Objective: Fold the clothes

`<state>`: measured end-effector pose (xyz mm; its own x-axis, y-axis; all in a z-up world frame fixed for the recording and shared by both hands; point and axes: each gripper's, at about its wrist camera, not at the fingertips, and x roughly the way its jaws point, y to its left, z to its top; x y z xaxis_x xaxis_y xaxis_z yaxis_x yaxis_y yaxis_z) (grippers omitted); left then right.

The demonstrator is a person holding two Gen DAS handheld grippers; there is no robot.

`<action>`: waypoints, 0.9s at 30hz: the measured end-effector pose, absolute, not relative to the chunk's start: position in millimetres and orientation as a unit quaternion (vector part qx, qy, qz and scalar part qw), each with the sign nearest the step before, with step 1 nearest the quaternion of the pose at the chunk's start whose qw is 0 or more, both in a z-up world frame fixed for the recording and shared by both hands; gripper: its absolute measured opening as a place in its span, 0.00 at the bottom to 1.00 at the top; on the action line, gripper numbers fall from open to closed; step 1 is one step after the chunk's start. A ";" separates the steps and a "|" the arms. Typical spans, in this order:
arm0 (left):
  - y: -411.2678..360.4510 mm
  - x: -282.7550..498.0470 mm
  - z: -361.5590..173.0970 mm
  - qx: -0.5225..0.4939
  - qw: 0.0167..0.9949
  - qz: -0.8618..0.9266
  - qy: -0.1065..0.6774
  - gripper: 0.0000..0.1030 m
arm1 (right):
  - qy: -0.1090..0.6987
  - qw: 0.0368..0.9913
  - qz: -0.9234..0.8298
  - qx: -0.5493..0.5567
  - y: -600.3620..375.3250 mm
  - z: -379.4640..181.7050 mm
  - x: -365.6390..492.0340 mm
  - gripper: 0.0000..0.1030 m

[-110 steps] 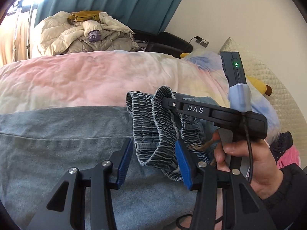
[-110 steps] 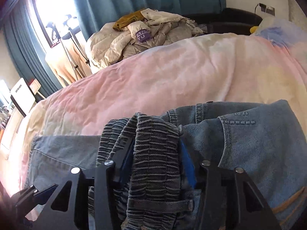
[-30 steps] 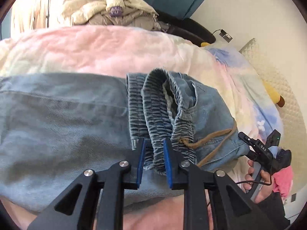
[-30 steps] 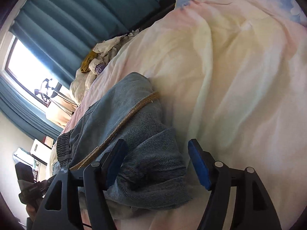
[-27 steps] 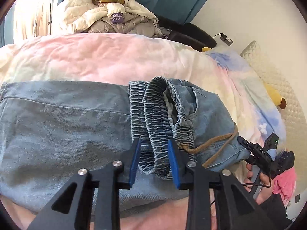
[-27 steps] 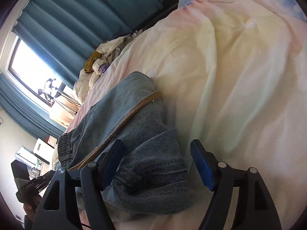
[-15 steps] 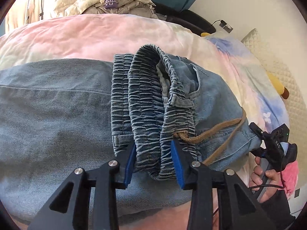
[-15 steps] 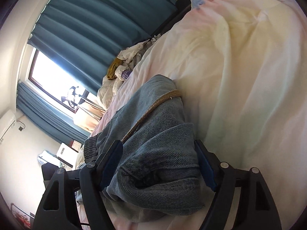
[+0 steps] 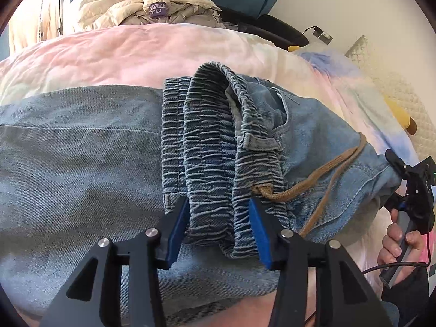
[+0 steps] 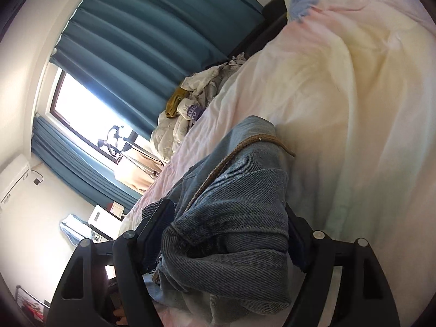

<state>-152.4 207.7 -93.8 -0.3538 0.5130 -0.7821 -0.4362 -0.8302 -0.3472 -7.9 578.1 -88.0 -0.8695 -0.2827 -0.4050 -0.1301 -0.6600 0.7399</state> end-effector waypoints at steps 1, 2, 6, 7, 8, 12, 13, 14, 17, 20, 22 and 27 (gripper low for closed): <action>208.2 -152.4 -94.3 -0.489 0.289 0.822 -0.040 0.45 | -0.401 0.047 -0.880 0.249 574.9 -82.9 -8.6 0.74; 208.2 -152.6 -94.5 -0.489 0.290 0.822 -0.040 0.46 | -0.393 0.050 -0.885 0.246 571.6 -78.2 -9.2 0.74; 209.3 -154.0 -96.1 -0.489 0.294 0.820 -0.045 0.46 | -0.363 0.047 -0.898 0.246 560.9 -67.9 -12.1 0.74; 210.5 -154.5 -96.0 -0.490 0.294 0.819 -0.046 0.46 | -0.363 0.039 -0.896 0.252 561.0 -70.8 -14.0 0.75; 210.6 -154.3 -94.8 -0.491 0.294 0.818 -0.046 0.46 | -0.370 0.030 -0.891 0.260 562.8 -76.4 -15.8 0.75; 207.5 -149.1 -81.8 -0.500 0.286 0.816 -0.037 0.46 | -0.424 -0.028 -0.848 0.318 579.8 -112.3 -20.5 0.72; 204.1 -145.2 -75.0 -0.496 0.283 0.821 -0.028 0.46 | -0.427 -0.041 -0.842 0.326 582.7 -117.2 -19.3 0.63; 200.1 -141.3 -67.6 -0.489 0.279 0.826 -0.019 0.46 | -0.426 -0.049 -0.841 0.330 584.3 -118.5 -18.4 0.58; 180.9 -131.3 -46.4 -0.477 0.264 0.838 -0.007 0.46 | -0.399 -0.062 -0.852 0.334 577.9 -105.1 -17.3 0.47; 148.8 -120.8 -24.8 -0.467 0.247 0.849 -0.005 0.46 | -0.348 -0.081 -0.872 0.334 560.5 -76.7 -20.9 0.40; 126.5 -114.4 -14.7 -0.460 0.231 0.857 -0.009 0.46 | -0.315 -0.092 -0.885 0.330 545.7 -54.4 -24.6 0.38; 59.0 -100.0 -1.6 -0.451 0.198 0.868 -0.064 0.46 | -0.208 -0.098 -0.932 0.282 477.0 10.6 -39.7 0.31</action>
